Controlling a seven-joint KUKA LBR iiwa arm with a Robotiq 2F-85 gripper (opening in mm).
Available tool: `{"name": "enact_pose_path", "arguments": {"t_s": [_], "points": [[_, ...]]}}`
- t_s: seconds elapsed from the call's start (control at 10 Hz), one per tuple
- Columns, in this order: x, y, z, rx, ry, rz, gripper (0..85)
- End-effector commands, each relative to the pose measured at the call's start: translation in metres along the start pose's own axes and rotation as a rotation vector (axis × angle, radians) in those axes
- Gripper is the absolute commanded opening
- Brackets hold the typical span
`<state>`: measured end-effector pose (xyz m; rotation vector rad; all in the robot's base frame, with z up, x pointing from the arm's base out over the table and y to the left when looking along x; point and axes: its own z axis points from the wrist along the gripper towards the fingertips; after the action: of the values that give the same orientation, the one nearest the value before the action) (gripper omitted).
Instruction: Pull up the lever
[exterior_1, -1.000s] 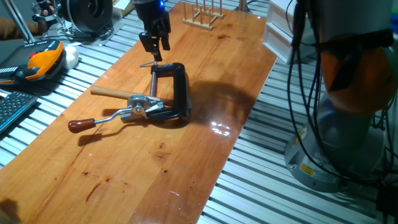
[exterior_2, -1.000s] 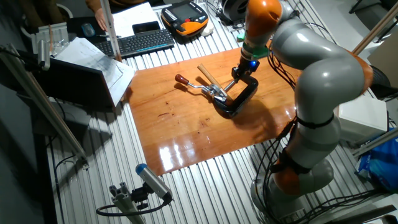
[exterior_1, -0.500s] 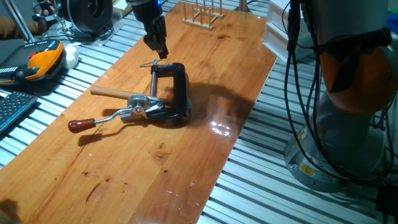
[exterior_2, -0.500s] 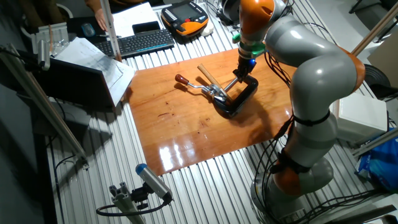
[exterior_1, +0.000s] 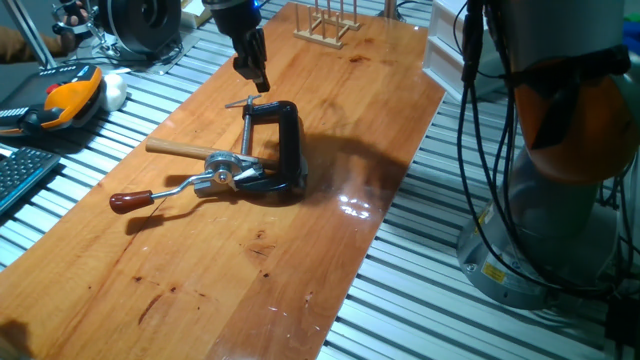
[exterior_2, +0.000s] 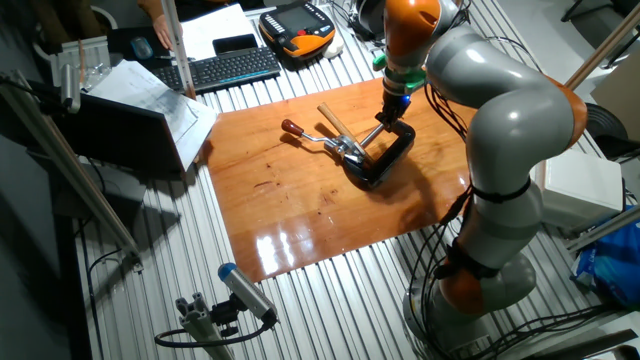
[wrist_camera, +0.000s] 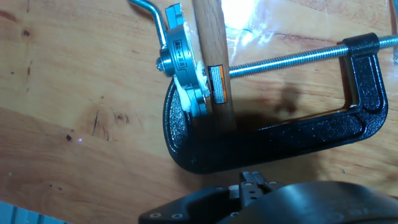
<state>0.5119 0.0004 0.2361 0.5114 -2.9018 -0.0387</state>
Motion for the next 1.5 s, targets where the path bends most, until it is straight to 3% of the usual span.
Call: {"name": "enact_pose_path", "arguments": {"t_s": [0.0,0.6,0.7,0.8,0.9,1.0,1.1,1.2,1.3,1.4], "points": [[-0.0001,0.0001,-0.0001,0.002,0.0,0.0,0.0],[0.0002,0.0001,0.0001,-0.006,-0.014,-0.018,0.0],[0.0002,0.0001,0.0001,-0.041,-0.091,0.022,0.0],[0.0002,0.0001,0.0001,-0.083,-0.198,0.07,0.0],[0.0002,0.0001,0.0001,-0.038,-0.175,0.08,0.0],[0.0002,0.0001,0.0001,-0.056,-0.175,0.083,0.0],[0.0002,0.0001,0.0001,-0.068,-0.139,0.053,0.0],[0.0002,0.0001,0.0001,-0.07,-0.122,0.014,0.0],[0.0002,0.0001,0.0001,-0.068,-0.128,-0.018,0.0],[0.0002,0.0001,0.0001,-0.04,-0.133,-0.051,0.0]]}}
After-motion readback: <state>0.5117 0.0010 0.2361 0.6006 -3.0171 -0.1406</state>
